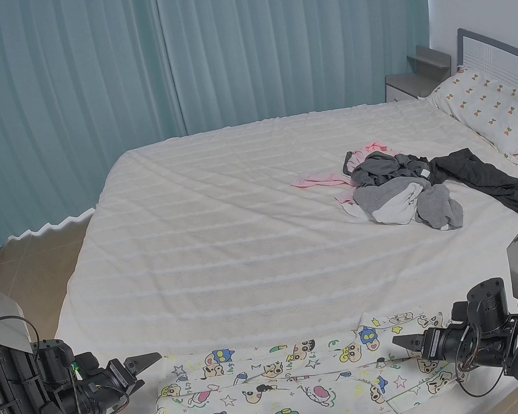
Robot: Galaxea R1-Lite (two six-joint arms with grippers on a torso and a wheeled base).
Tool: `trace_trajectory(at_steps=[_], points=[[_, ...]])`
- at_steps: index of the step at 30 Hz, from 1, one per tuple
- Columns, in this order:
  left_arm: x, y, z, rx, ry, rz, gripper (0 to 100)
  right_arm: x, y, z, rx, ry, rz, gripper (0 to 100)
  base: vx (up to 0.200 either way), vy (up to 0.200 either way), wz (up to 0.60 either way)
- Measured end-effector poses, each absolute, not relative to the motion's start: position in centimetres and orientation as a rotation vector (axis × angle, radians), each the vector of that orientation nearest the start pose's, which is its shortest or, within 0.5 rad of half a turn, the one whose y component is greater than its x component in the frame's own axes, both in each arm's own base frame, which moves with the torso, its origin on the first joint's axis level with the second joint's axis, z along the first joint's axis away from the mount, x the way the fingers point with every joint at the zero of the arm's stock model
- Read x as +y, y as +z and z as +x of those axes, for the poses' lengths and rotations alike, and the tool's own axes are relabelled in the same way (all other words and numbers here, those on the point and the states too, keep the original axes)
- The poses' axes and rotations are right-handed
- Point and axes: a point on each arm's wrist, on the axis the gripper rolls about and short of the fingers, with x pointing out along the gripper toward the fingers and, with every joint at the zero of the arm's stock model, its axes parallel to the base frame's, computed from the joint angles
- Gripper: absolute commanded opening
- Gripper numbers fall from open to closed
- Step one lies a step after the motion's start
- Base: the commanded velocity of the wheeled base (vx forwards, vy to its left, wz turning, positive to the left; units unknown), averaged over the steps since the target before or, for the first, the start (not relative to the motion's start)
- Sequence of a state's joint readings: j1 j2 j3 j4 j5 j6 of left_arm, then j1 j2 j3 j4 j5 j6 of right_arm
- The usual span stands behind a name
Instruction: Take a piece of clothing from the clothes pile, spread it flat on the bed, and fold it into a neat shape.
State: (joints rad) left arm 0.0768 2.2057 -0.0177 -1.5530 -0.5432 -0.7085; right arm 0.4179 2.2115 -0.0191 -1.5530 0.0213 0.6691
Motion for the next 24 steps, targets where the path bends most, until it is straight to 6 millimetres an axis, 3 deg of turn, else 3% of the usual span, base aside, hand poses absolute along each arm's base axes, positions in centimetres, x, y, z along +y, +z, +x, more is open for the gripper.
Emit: trace_trajectory(at_steps=[24], points=[[0.3,-1.0,21.9,0.764,-0.18,-0.827,100,9.5,-1.2,19.0,0.845,0.149,0.479,100,0.0,0.0,0.0]])
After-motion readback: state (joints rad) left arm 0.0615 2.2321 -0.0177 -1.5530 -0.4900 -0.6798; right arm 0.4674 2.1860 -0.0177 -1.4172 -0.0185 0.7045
